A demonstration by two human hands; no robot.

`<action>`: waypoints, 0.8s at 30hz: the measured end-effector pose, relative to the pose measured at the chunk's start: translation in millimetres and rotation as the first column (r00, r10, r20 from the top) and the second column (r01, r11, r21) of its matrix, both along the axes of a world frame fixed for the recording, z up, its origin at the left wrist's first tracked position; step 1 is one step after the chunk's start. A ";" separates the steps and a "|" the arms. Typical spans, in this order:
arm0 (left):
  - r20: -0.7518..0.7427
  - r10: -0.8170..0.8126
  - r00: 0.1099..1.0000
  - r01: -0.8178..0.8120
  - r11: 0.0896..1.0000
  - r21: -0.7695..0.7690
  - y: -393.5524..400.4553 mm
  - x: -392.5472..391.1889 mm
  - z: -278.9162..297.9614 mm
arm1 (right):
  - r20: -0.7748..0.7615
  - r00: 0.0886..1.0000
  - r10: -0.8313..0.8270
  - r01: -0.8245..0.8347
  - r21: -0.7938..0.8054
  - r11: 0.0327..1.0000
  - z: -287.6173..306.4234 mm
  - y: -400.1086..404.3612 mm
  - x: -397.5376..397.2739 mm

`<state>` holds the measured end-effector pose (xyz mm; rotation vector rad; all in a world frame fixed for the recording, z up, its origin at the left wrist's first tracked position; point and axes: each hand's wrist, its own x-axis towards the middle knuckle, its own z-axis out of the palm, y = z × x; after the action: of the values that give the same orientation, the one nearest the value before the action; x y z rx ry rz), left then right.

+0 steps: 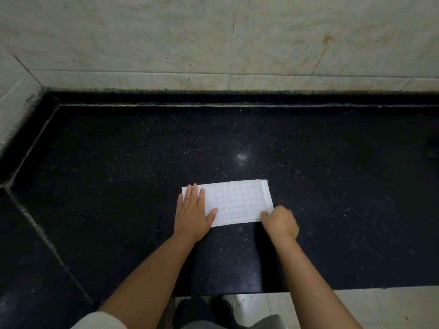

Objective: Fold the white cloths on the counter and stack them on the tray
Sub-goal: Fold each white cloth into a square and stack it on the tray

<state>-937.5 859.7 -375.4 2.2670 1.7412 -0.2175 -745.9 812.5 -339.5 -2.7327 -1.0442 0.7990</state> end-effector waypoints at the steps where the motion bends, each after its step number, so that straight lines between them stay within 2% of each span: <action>1: 0.000 -0.003 1.000 0.003 1.000 0.007 -0.1 -0.3 -0.4 | -0.008 1.000 -0.009 0.008 -0.013 1.000 0.4 1.5 -0.3; 4: 0.019 -0.007 1.000 0.006 1.000 0.020 -1.2 0.2 2.3 | -0.009 1.000 -0.021 0.021 -0.017 1.000 3.0 3.6 -4.3; 7: 0.051 -0.004 0.999 0.003 1.000 0.018 -1.1 0.3 2.7 | -0.033 0.999 -0.015 0.017 0.061 0.998 6.5 4.6 -6.5; 9: 0.090 -0.010 0.996 0.009 1.000 0.012 0.1 -0.9 4.5 | -0.097 0.995 -0.025 0.043 0.181 0.982 12.8 6.4 -7.0; 12: 0.186 0.015 0.982 -0.026 0.998 0.055 2.4 -17.2 11.9 | -0.169 0.985 -0.015 0.085 0.412 0.907 28.7 13.3 -15.4; 16: 0.173 0.118 0.978 -0.141 0.982 0.128 -7.9 -68.1 16.3 | -0.229 0.966 0.117 0.048 0.606 0.794 47.5 21.5 -56.5; 18: 0.140 0.158 0.977 -0.178 0.974 0.141 -16.4 -93.0 11.6 | -0.188 0.956 0.227 -0.049 0.657 0.752 47.2 23.4 -85.6; 20: 0.096 0.176 0.980 -0.187 0.975 0.120 -24.1 -108.3 5.2 | -0.124 0.928 0.351 -0.197 0.637 0.745 37.7 22.2 -112.3; 22: 0.065 0.206 0.976 -0.210 0.975 0.069 -30.9 -114.9 -1.1 | -0.028 0.857 0.514 -0.415 0.553 0.722 17.8 18.0 -133.8; 24: 0.079 0.241 0.967 -0.246 0.967 0.059 -33.6 -117.2 -4.7 | 0.143 0.748 0.648 -0.627 0.469 0.621 -2.5 11.5 -148.0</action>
<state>-1054.7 826.1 -380.1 2.0516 1.9952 -0.0268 -893.8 823.9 -342.0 -1.8806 -1.9489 0.5255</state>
